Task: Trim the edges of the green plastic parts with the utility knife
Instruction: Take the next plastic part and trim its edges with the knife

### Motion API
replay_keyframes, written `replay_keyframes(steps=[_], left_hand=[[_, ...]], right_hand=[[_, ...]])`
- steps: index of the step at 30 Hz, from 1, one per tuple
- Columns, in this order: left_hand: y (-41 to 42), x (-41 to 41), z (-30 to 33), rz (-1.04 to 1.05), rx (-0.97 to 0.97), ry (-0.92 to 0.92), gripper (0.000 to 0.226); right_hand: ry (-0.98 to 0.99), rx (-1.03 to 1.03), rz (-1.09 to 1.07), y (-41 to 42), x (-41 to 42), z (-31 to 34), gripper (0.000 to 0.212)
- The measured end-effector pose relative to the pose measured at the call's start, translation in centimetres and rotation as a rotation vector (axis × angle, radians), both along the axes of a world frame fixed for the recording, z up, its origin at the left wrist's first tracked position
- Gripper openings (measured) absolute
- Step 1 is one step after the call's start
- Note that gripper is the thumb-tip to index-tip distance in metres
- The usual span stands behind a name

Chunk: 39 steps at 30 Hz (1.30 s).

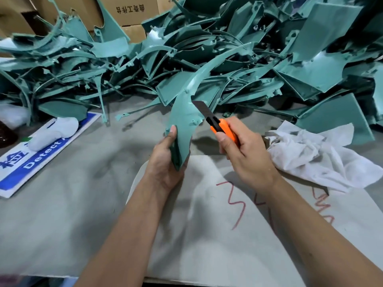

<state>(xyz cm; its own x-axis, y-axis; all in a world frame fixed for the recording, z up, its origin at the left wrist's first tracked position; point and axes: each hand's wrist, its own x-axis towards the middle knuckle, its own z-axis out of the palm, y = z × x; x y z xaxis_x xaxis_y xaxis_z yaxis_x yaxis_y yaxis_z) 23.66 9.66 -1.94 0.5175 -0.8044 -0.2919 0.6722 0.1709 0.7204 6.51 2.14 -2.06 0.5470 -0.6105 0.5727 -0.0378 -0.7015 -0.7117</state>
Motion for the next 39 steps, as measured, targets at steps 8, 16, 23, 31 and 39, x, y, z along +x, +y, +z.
replay_keyframes(steps=[8, 16, 23, 31, 39], left_hand=[[0.07, -0.47, -0.31, -0.188, -0.073, 0.088, 0.025], [0.1, -0.42, -0.44, -0.206, -0.156, 0.233, 0.018], [0.24, -0.57, -0.12, -0.269, -0.146, 0.309, 0.021], [0.85, -0.67, 0.14, -0.379, -0.166, 0.318, 0.024], [0.44, -0.69, -0.01, -0.328, -0.161, 0.288, 0.029]], right_hand=[[-0.047, -0.046, -0.033, -0.02, 0.32, 0.22, 0.015], [-0.04, -0.066, 0.003, -0.33, -0.02, 0.02, 0.008], [0.003, -0.058, 0.027, -0.08, 0.01, 0.1, 0.02], [-0.031, -0.088, -0.029, -0.06, -0.17, 0.47, 0.008], [-0.042, -0.068, -0.151, 0.03, 0.13, -0.14, 0.008]])
